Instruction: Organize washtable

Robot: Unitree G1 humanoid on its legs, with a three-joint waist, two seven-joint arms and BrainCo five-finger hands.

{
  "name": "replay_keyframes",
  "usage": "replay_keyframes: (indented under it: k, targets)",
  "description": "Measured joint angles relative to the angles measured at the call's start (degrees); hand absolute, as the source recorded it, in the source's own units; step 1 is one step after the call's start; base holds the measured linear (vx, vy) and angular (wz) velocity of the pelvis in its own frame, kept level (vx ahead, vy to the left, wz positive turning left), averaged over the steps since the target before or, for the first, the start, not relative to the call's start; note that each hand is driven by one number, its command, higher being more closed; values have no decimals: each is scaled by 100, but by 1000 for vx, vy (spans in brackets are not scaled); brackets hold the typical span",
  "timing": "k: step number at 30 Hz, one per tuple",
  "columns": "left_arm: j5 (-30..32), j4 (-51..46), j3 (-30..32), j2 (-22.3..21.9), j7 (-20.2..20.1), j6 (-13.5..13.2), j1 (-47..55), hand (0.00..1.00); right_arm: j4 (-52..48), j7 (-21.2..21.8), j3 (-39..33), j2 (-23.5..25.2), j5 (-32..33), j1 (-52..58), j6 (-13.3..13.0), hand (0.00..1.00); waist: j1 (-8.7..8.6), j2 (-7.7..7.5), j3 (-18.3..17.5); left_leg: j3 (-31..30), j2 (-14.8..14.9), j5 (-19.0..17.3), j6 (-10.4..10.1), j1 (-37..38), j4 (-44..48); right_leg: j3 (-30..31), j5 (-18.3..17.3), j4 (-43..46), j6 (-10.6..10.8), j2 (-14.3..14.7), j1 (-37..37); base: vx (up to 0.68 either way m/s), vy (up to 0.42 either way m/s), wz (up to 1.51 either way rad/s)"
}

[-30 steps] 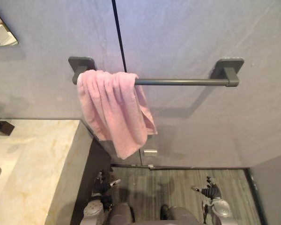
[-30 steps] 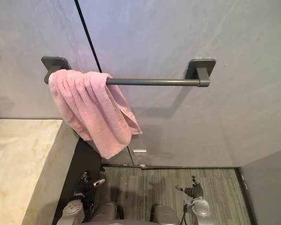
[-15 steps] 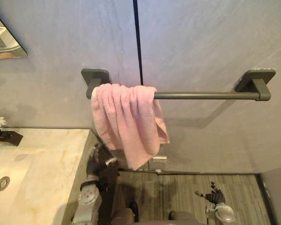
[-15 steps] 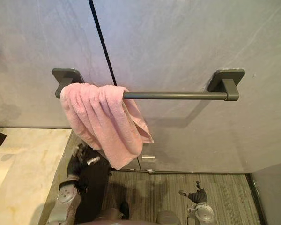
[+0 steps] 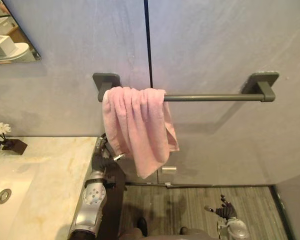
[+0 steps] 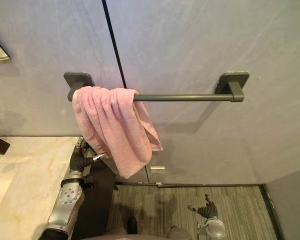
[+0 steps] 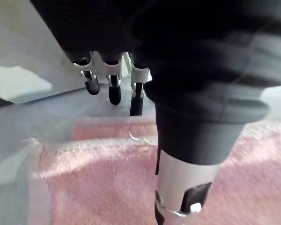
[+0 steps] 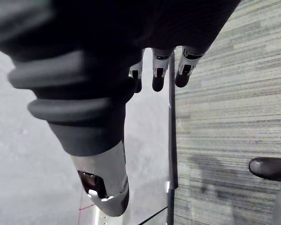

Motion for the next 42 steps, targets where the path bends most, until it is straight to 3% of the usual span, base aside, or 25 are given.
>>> replay_keyframes:
  k: [9,17,21,27,36,37,42]
  targets:
    - [126,239,-438,31,-206,9,-176,100,-332,-1,367,-32,-59,61,24,0,-51,-79,-99,88,-23,58,-40,52,-180,242,142,-255,47,6,-7,-81,15,-12]
    - [207,238,-439,85,-186,9,-230,100,-2369,0,719,-139,-95,-142,-43,0,-25,-77,-190,90,-51,76,-1,24,-144,319,225,-356,95,8,-5,39,-3,-2]
    - [205,230,-440,180,-177,7,-288,100,-3213,137,1025,-403,-90,-583,-350,0,4,-113,-214,79,-51,79,0,31,-140,377,267,-393,67,26,-1,49,-13,-7]
    - [201,211,-561,182,-176,-3,-388,100,-3480,290,1548,-758,-42,-885,-451,0,3,-119,-221,25,-36,79,0,42,-141,401,273,-368,58,34,35,-1,-10,-2]
    - [193,209,-778,134,-162,-38,-394,100,-3456,423,2397,-821,40,-1412,-449,0,37,-121,-231,-201,-29,152,24,-62,-152,236,272,-292,57,17,-20,-54,-13,11]
    - [187,208,-809,113,-155,-39,-394,100,-3430,436,2504,-808,96,-1496,-449,100,65,-121,-231,-227,-29,160,18,-74,-152,213,272,-292,57,16,-22,-24,-12,13]
    - [176,208,-888,0,-56,-45,-414,100,-3119,472,2856,-578,170,-1786,-442,100,148,-127,-242,-348,-29,213,12,-139,-149,96,273,-306,55,20,-23,-16,-22,12]
